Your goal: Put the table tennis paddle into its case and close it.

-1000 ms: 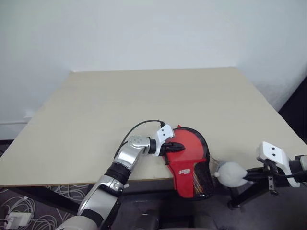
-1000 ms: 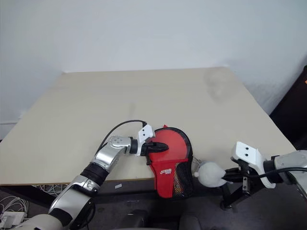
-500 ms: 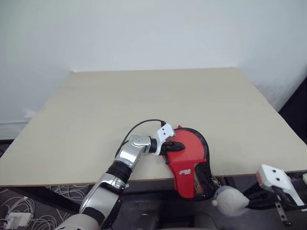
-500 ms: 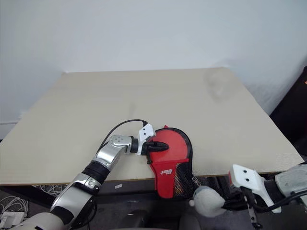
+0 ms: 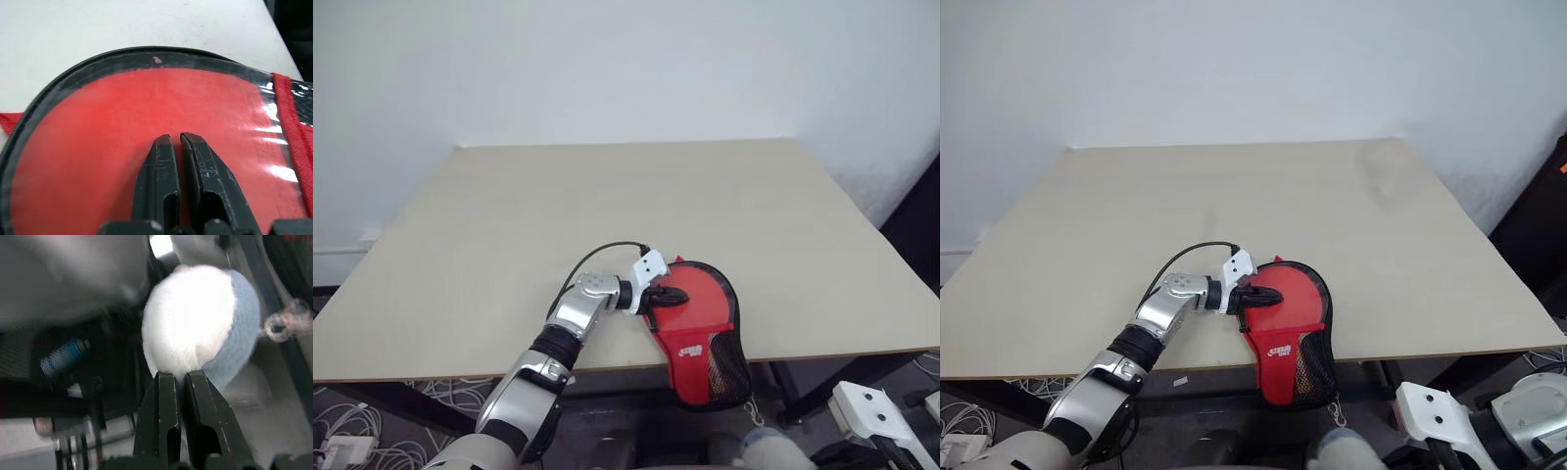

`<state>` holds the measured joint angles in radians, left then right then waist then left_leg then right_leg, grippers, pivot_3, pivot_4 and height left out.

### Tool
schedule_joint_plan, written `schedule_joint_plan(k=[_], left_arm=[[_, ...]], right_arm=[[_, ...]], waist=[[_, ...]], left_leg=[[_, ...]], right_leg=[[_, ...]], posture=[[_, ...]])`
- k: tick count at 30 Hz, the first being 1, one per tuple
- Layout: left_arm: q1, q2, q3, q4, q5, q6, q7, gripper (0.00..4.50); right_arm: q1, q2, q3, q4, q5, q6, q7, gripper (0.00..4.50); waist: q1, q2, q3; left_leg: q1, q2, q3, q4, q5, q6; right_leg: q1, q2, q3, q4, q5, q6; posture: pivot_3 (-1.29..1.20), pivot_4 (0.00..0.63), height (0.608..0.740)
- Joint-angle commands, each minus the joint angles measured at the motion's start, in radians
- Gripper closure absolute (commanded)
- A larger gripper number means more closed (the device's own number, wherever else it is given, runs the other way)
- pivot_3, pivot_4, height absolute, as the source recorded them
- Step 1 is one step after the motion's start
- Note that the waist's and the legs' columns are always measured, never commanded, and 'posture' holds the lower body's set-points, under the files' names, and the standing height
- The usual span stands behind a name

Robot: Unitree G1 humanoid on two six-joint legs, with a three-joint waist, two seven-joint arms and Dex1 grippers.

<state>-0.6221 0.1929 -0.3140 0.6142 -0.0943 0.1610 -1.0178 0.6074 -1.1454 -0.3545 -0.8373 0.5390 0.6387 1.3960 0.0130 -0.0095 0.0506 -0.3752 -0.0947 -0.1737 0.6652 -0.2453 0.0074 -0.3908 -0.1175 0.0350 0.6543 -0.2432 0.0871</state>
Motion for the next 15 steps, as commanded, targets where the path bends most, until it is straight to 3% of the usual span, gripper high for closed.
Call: schedule_joint_plan(k=[1,5,9,12,15], left_arm=[[0.006,0.011,0.019,-0.024,0.005,0.039,0.014,4.27],[0.012,0.044,0.052,-0.144,-0.016,0.095,0.022,3.32],[0.011,0.085,0.101,-0.283,-0.047,0.148,0.039,1.97],[-0.003,0.16,0.19,-0.369,-0.078,0.198,0.07,0.83],[0.016,0.246,0.269,-0.413,-0.101,0.241,0.093,0.03]], right_arm=[[-0.11,0.012,0.046,0.004,0.084,0.069,-0.066,3.97],[-0.276,0.013,0.123,0.089,0.08,0.104,-0.129,2.65],[-0.492,0.053,0.198,0.193,0.09,0.156,-0.207,1.26],[-0.699,0.143,0.255,0.29,0.099,0.221,-0.305,0.14],[-0.823,0.223,0.316,0.358,0.069,0.25,-0.383,0.0]], waist=[[0.0,-0.002,0.0],[0.0,-0.005,0.002],[0.001,-0.008,0.006],[-0.001,-0.012,0.009],[-0.002,-0.012,0.009]], left_leg=[[0.0,0.0,0.0,0.0,0.0,0.0],[-0.001,0.0,0.0,0.0,0.0,0.0],[-0.002,0.0,0.0,0.0,0.0,0.0],[-0.003,0.0,-0.002,0.001,0.0,0.0],[-0.003,0.0,-0.003,-0.001,0.0,0.001]], right_leg=[[0.0,-0.001,0.0,0.0,0.0,0.0],[-0.002,-0.001,-0.001,0.0,0.0,0.0],[-0.004,-0.001,-0.002,0.0,0.0,0.0],[-0.005,-0.001,-0.001,0.0,0.001,0.0],[-0.007,-0.001,-0.001,0.001,0.001,0.0]], posture=[[0.0,0.0,0.698],[0.0,0.0,0.698],[0.0,0.0,0.698],[0.0,0.0,0.698],[0.0,0.0,0.698]])
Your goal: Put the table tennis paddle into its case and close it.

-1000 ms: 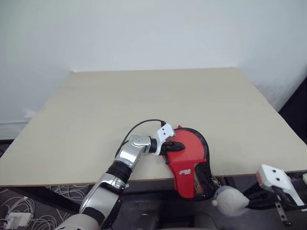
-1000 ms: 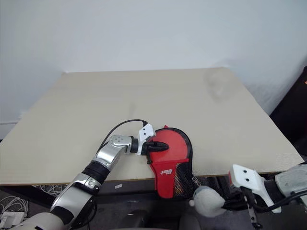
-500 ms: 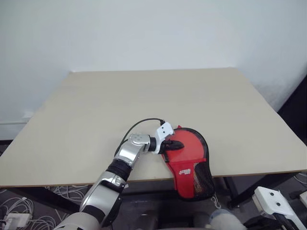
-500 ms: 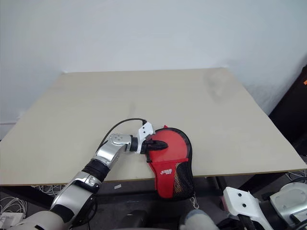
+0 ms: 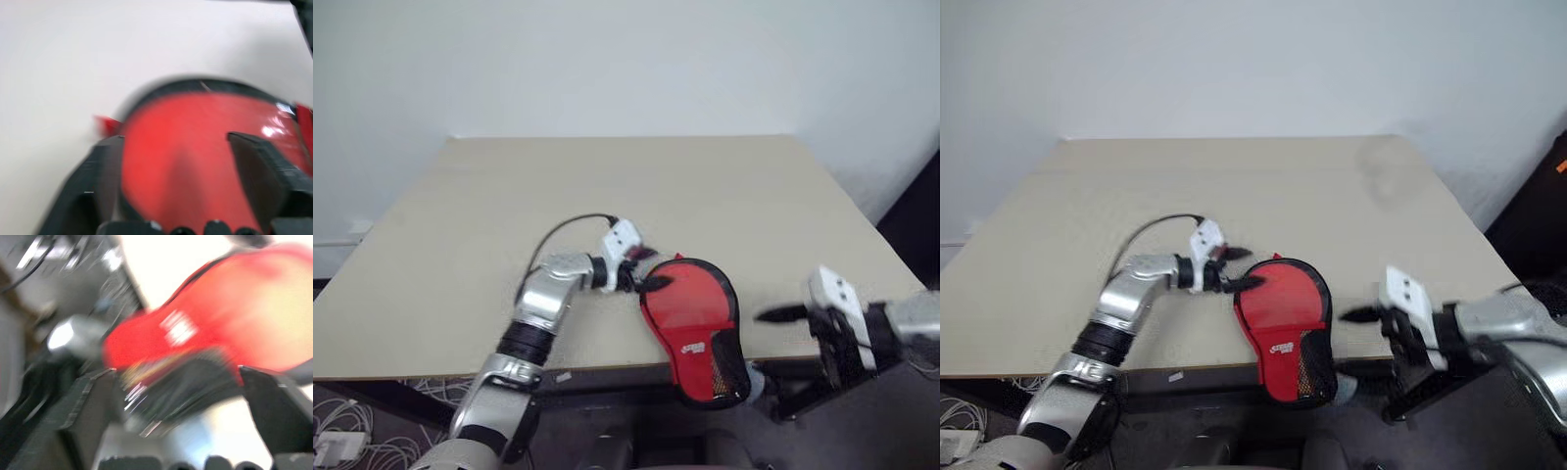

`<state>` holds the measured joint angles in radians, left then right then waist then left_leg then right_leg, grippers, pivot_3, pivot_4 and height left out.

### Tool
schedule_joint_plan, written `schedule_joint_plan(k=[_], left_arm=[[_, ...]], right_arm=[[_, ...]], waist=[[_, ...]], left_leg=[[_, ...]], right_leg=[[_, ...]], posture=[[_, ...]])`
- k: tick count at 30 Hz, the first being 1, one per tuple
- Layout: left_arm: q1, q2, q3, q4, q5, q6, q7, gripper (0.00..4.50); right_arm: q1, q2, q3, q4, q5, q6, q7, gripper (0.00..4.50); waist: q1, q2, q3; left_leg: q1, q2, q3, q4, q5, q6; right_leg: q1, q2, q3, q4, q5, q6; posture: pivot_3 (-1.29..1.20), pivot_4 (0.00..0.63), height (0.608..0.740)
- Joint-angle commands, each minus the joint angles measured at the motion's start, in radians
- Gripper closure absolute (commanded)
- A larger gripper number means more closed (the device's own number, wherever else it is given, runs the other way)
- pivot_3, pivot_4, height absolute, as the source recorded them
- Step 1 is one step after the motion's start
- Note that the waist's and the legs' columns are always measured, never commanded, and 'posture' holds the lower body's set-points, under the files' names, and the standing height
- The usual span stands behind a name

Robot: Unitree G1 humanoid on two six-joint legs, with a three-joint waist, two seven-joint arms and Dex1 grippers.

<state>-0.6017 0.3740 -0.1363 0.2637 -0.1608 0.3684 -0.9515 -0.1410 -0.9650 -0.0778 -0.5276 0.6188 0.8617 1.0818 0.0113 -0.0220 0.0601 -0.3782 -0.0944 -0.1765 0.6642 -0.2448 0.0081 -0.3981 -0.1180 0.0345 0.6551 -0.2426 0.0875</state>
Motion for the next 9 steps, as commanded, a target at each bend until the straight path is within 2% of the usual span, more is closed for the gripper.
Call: schedule_joint_plan(k=[1,6,9], left_arm=[[0.014,0.094,0.117,-0.084,-0.048,0.056,0.029,0.03],[0.167,0.19,0.233,-0.139,-0.086,0.1,0.064,0.03],[0.246,0.213,0.283,-0.156,-0.093,0.117,0.107,0.03]], right_arm=[[-0.106,0.065,0.059,0.07,-0.022,0.03,-0.091,0.0],[-0.211,0.17,0.168,0.198,-0.134,-0.004,-0.203,0.0],[-0.249,0.224,0.188,0.257,-0.168,-0.005,-0.258,0.0]], waist=[[0.001,0.001,0.0],[0.002,0.002,-0.001],[0.002,0.002,-0.001]], left_leg=[[0.0,0.0,0.0,-0.002,0.001,0.002],[-0.003,-0.002,0.002,-0.003,0.002,0.005],[-0.004,-0.002,0.002,-0.003,0.002,0.005]], right_leg=[[-0.001,0.0,0.001,0.0,0.0,0.0],[-0.009,0.0,0.005,0.0,0.0,0.0],[-0.01,0.0,0.006,0.0,0.0,-0.001]], posture=[[0.0,0.0,0.698],[0.0,0.0,0.698],[0.0,0.0,0.698]])
